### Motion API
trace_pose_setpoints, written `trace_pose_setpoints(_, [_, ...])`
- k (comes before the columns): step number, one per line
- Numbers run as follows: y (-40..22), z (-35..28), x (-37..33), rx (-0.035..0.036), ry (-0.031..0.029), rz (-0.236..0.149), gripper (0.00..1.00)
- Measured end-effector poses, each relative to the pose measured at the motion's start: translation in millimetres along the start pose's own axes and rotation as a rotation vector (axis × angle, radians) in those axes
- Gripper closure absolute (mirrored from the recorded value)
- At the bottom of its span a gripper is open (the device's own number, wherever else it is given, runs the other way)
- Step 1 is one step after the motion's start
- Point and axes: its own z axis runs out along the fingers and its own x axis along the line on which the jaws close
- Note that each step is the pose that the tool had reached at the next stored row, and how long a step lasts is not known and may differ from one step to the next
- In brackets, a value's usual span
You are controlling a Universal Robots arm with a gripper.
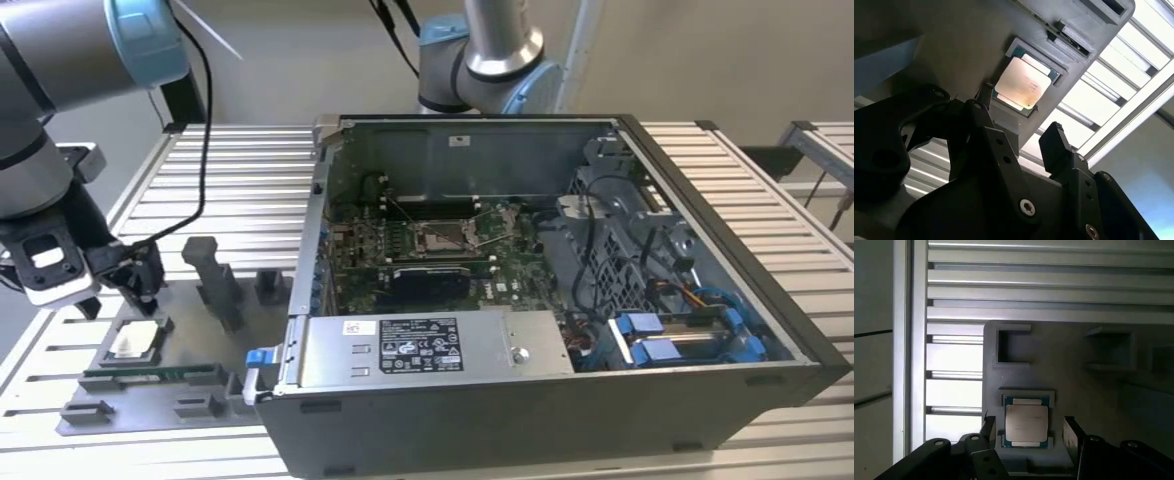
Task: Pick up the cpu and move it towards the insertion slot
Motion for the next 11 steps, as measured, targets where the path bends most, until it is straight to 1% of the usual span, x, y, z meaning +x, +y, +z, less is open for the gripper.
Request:
trace_pose_setpoints(5, [-2.7, 9.1, 0.1, 0.0000, 0.0000, 0.000, 0.00])
trace_pose_setpoints(11, [-3.9, 20.0, 0.6, 0.0000, 0.0000, 0.000, 0.00])
